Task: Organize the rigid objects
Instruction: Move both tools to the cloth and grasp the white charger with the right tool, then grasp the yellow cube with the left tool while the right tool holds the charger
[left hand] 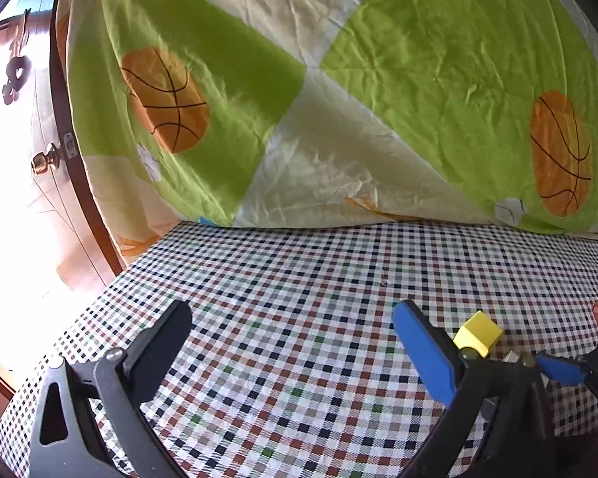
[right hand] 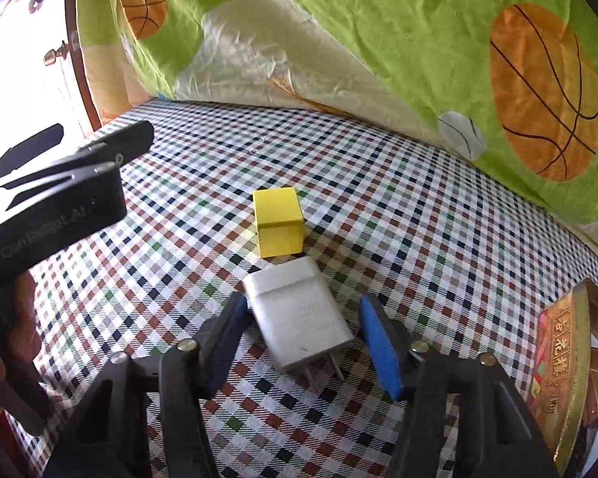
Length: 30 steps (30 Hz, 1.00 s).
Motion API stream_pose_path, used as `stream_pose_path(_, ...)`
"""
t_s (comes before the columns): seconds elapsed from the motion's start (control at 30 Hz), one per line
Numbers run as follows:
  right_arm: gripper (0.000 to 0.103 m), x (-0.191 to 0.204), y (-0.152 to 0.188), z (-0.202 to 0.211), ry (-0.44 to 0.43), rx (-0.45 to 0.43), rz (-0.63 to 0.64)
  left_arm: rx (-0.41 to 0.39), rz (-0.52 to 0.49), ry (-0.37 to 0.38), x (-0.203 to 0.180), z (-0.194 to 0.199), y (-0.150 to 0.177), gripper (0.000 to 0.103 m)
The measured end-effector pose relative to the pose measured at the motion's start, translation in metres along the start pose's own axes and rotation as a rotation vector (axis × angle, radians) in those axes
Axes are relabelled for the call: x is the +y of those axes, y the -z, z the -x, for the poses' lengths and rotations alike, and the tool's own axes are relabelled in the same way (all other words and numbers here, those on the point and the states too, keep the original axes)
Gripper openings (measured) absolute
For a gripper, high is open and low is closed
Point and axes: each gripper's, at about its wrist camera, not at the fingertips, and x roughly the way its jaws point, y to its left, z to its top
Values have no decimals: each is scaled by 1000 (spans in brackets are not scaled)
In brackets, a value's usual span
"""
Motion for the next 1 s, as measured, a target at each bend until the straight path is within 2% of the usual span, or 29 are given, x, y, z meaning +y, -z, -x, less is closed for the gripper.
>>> stream_pose_path(0.07, 58, 1, 1, 0, 3, 0, 3, 4, -10, -6, -1, -1, 0, 102)
stream_pose_path(0.13, 51, 2, 1, 1, -11, -2, 3, 3, -15, -9, -2, 0, 0, 103)
stream_pose_path(0.23, 46, 1, 1, 0, -34, 0, -14, -1, -15, -11, -2, 0, 0, 103)
stream_pose_path(0.3, 40, -1, 1, 2, -25, -3, -30, 1, -12, -10, -1, 1, 0, 103)
stream_pose_path(0.37, 40, -3, 2, 5, 5, -10, -51, 4, -11, -11, 0, 0, 0, 103)
stream_pose_path(0.5, 40, -19, 7, 28, 9, -130, -138, 6, -28, -5, -2, -1, 0, 103)
stream_pose_path(0.6, 40, -24, 8, 41, 58, -198, -161, -4, -43, 46, -3, 1, 0, 103)
stream_pose_path(0.7, 40, -25, 8, 56, 151, -279, -147, -24, -34, 81, -2, 6, 1, 103)
stream_pose_path(0.77, 40, -30, 7, 63, 199, -315, -161, -14, -18, 135, -2, 7, 1, 103)
stream_pose_path(0.9, 40, -50, 8, 72, 239, -340, -234, 25, -32, 223, -16, 6, 2, 103)
stream_pose_path(1.0, 40, -60, 8, 74, 254, -345, -261, 51, -98, 225, -34, 3, 1, 103)
